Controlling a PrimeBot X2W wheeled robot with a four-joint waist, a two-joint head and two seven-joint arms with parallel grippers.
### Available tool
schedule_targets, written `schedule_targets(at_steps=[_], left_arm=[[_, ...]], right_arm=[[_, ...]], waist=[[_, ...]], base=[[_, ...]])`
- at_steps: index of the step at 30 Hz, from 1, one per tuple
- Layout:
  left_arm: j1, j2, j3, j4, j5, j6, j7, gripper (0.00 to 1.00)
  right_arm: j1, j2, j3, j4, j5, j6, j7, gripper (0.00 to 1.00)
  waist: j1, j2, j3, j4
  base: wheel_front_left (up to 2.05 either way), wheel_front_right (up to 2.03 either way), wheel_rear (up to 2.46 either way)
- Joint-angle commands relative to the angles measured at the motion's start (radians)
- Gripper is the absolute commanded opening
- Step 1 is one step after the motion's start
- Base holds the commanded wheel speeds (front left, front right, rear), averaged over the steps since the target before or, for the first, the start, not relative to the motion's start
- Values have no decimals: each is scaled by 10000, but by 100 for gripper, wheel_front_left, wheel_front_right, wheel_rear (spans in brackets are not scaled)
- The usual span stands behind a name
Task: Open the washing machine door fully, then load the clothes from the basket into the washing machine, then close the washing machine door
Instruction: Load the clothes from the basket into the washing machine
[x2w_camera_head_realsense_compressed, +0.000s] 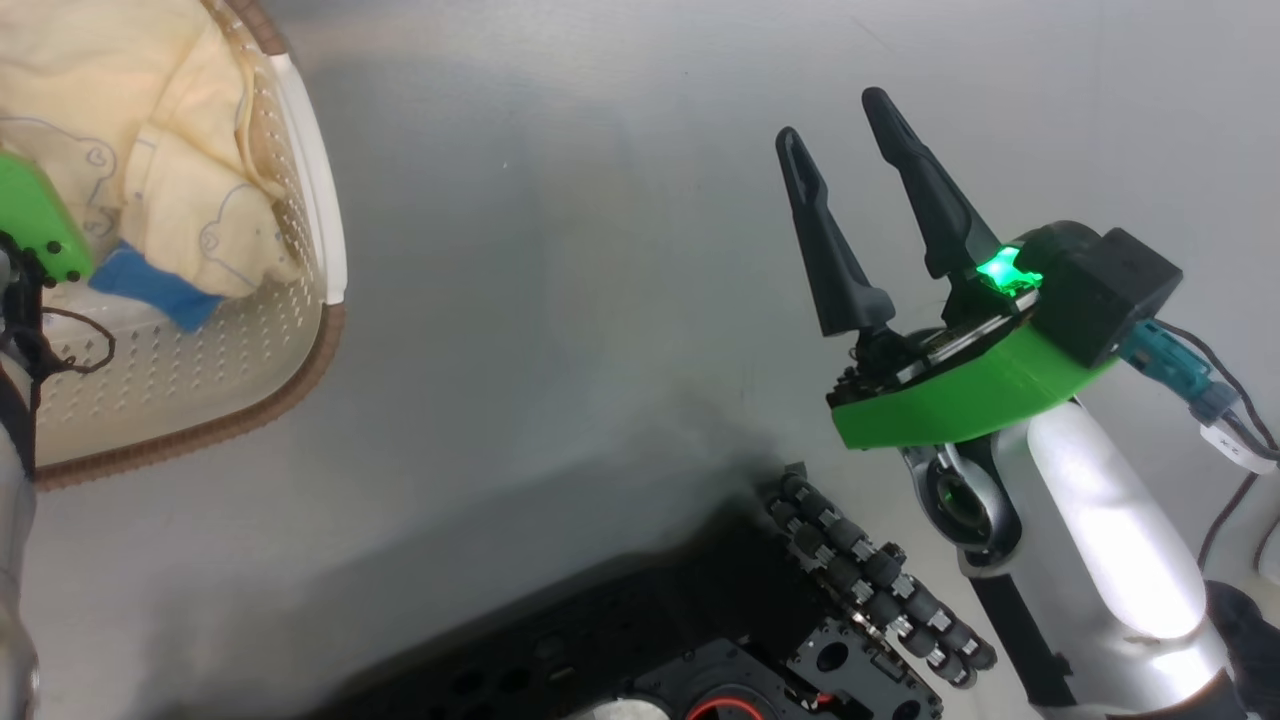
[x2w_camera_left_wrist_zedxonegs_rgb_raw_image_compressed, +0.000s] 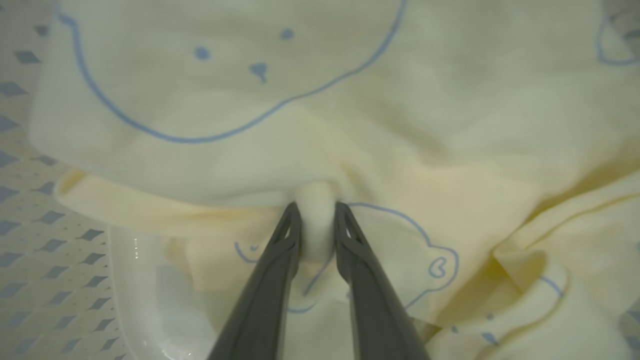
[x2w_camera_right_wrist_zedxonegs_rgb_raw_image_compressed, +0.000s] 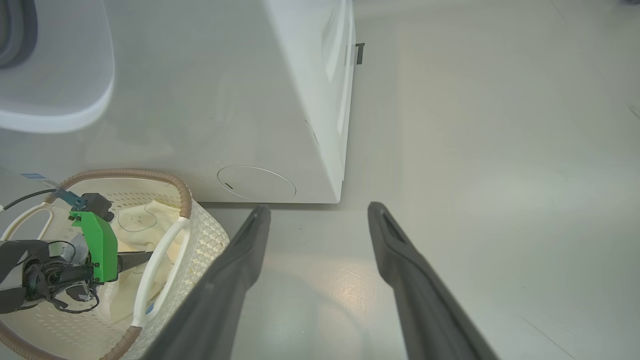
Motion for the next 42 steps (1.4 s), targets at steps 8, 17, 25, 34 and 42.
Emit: schedule_targets(at_steps=[8,17,25,34,42], left_arm=[[134,182,-36,96,-226,-145,-294,0],[282,143,-126,18,-346,-291,-1138,0],[787,-239,-196,-172,-507,-416,-2112,0],[2084,-925,-238,-896,-721,-527,-3026,0],[3625,-1331,64,-2842,-830,-556,-3086,0]], right_arm=[[498,-98,53,-242,-93,17,-65,100],[254,-98,152,-186,-22,17,-65,100],[192,-98,51,-111,-123,17,-65,100],[418,-98,-307,26,-468,17,-65,100],[798,-98,-537,186,-743,17,-65,100]], waist=[[0,0,28,36],[0,0,-97,27],[0,0,-553,275],[0,0,-1774,934],[0,0,-3187,1362]], base=[[0,0,0],[0,0,0],[0,0,0],[0,0,0],[0,0,0]])
